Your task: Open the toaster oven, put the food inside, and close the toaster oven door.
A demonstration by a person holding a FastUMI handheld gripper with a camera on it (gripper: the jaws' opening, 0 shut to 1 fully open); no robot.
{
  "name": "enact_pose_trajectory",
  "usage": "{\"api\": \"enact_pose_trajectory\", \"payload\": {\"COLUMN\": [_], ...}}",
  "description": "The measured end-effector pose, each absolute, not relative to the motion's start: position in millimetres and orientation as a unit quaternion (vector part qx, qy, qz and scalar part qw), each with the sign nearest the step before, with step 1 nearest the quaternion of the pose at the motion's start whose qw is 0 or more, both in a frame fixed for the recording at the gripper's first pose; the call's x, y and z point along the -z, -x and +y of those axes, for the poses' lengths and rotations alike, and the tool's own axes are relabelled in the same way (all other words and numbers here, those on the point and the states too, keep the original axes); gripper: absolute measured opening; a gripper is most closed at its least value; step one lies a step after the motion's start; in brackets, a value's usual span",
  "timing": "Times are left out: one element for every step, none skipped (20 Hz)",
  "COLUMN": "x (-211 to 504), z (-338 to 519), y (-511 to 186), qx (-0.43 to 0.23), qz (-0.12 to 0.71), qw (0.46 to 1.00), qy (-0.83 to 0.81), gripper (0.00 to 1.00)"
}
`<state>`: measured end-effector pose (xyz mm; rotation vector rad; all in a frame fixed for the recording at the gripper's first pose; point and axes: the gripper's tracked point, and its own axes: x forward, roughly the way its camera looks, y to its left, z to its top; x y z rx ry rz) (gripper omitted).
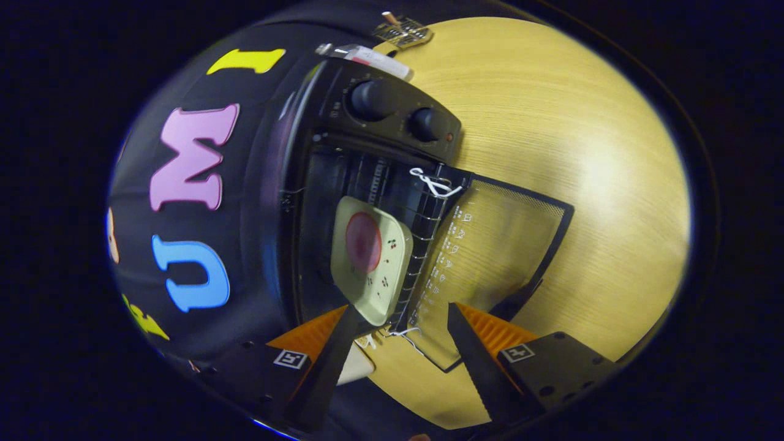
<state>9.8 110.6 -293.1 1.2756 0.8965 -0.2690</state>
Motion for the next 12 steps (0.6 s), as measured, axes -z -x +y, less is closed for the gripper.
{"api": "enact_pose_trajectory", "payload": {"x": [284.2,273.6,265.6,255.0,245.2,235.9,229.1,219.6,213.9,212.3,217.2,226.3], "z": [109.0,105.4,100.5,97.3,96.2,95.8,92.0,89.6,90.8,98.2,101.6,101.4], "y": [-1.8,6.1,11.0,12.5,14.3,15.6,18.0,19.1,20.2,23.1,28.5,33.3], "qx": [0.096,0.077,0.061,0.04,0.017,-0.006,-0.024,-0.038,-0.05,-0.064,-0.072,-0.07], "qz": [0.407,0.402,0.395,0.381,0.367,0.349,0.33,0.306,0.29,0.286,0.297,0.31], "qw": [0.72,0.741,0.763,0.787,0.813,0.841,0.872,0.898,0.914,0.92,0.919,0.918], "qy": [-0.554,-0.532,-0.508,-0.483,-0.452,-0.412,-0.361,-0.313,-0.281,-0.262,-0.249,-0.238], "gripper": [0.99,0.99,0.99,0.99,0.98,0.98,0.98,0.98,0.98,0.98,0.98,0.98]}}
